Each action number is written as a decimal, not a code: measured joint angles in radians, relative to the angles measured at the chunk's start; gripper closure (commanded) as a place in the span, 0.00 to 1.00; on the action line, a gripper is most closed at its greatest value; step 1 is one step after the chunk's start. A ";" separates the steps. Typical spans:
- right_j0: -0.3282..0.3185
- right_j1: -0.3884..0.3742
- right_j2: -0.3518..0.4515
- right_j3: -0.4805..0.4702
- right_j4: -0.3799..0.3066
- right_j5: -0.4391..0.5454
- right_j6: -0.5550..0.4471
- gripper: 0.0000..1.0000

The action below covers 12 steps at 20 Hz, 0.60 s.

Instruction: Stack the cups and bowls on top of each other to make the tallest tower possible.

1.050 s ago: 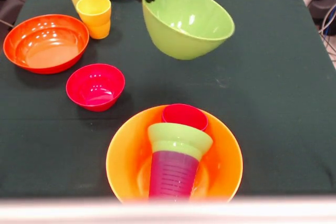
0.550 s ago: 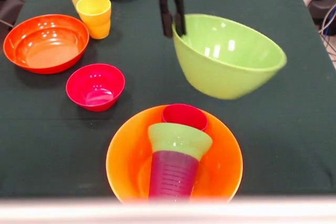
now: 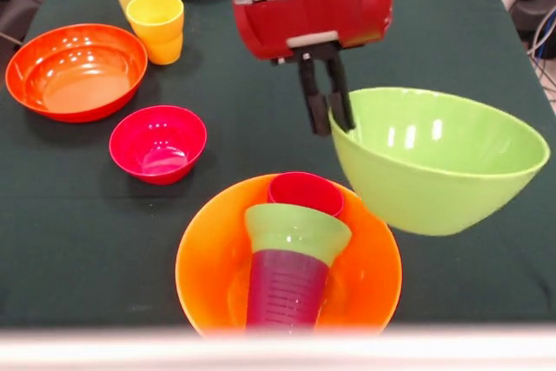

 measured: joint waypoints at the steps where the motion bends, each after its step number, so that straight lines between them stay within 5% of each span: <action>1: -0.023 0.005 0.021 0.005 -0.023 -0.019 0.000 1.00; 12: -0.164 -0.056 0.065 0.123 -0.215 -0.064 0.000 1.00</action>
